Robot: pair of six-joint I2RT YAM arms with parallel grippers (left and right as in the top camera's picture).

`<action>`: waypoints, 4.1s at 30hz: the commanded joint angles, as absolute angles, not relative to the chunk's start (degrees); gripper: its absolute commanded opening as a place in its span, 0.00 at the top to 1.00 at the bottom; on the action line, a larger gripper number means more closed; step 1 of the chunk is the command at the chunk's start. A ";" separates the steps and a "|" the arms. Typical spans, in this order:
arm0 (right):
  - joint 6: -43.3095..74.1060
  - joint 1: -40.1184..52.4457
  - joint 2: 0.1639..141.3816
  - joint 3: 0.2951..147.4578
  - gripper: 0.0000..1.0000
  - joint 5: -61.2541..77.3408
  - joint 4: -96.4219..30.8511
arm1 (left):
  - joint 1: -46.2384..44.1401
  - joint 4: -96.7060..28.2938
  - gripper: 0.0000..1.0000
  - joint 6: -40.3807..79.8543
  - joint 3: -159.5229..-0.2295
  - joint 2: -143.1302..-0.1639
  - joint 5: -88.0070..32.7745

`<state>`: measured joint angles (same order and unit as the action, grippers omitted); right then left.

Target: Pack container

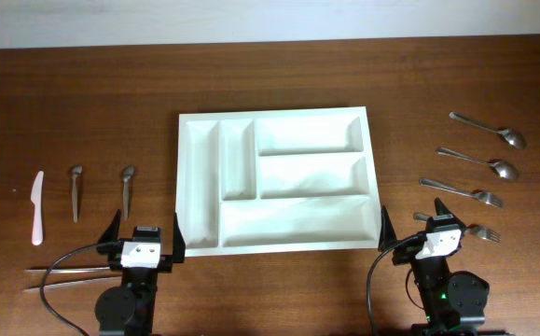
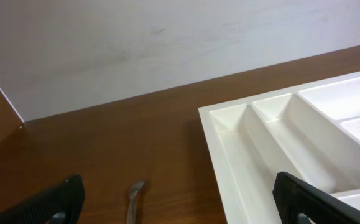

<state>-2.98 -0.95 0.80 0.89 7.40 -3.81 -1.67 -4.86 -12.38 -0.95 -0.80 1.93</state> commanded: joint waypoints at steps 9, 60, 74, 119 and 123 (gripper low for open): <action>-2.55 -0.38 0.21 0.32 0.01 7.09 -3.68 | -1.32 -4.69 0.01 -11.81 -0.54 -0.34 1.28; -2.55 -0.38 0.21 0.32 0.01 7.07 -3.68 | -1.32 -4.69 0.01 -11.81 -0.51 -0.34 1.28; -2.55 -0.38 0.21 0.32 0.01 7.07 -3.68 | -1.32 -4.69 0.01 -11.81 -0.54 -0.34 1.28; -2.98 -9.39 44.25 76.88 0.01 10.35 -55.51 | -1.32 -4.69 0.01 -11.81 -0.54 -0.34 1.28; -2.52 -9.41 48.88 80.14 0.01 5.32 -56.29 | -1.32 -4.69 0.01 -11.81 -0.51 -0.34 1.28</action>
<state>-2.59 -9.08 46.68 78.15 5.52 -56.05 -1.67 -4.86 -12.38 -0.95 -0.80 1.93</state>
